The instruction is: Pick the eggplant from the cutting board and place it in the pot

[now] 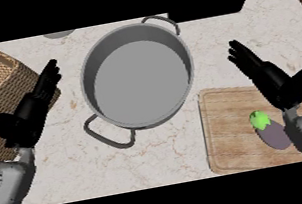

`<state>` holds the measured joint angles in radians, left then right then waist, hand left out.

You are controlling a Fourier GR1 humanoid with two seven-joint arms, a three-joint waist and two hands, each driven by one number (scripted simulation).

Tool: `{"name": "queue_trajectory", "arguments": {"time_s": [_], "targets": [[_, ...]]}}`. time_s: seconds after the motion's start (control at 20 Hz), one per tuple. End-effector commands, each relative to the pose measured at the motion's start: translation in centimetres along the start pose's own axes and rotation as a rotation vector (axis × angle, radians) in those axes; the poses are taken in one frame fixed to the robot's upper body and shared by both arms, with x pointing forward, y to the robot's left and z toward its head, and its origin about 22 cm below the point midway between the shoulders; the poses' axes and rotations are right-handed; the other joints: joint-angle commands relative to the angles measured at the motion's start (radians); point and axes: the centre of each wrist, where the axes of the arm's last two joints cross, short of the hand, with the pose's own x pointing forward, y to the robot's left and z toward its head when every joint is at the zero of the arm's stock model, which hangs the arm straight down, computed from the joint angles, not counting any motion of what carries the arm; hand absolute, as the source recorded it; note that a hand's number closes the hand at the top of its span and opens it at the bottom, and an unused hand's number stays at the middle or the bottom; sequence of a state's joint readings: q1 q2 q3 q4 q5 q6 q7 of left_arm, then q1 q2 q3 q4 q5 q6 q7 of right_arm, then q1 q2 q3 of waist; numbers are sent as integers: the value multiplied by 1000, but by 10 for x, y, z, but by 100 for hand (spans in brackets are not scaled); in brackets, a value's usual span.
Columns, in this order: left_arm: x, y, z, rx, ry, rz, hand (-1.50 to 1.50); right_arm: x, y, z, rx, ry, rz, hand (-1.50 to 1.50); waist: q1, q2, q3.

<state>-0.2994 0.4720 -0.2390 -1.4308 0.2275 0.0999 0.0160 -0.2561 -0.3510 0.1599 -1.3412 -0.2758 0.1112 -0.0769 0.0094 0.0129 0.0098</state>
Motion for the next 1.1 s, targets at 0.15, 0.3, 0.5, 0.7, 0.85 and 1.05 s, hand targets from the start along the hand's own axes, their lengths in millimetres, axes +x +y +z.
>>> {"name": "queue_trajectory", "arguments": {"time_s": [0.15, 0.3, 0.5, 0.7, 0.85, 1.05], "targets": [[-43, 42, 30, 250, 239, -150, 0, 25, 35, 13, 192, -148, 279, 150, -12, -22, -11], [-66, 48, 50, 265, 396, -122, 0, 97, -32, 2, 56, -284, 831, 150, -23, -75, -42], [-77, 59, 66, 395, 531, -114, 0, 61, 3, 35, -221, -538, 718, -150, -64, -36, -7], [-63, 60, 57, 406, 541, -99, 0, 49, 39, 84, -164, -607, 810, -150, -66, -29, -9], [-69, 55, 77, 400, 545, -113, 0, 56, 43, 123, -182, -557, 904, -150, -54, -28, -11], [-51, 64, 60, 398, 539, -108, 0, 76, 40, 137, -200, -408, 1144, -150, -66, -29, -15]]}}
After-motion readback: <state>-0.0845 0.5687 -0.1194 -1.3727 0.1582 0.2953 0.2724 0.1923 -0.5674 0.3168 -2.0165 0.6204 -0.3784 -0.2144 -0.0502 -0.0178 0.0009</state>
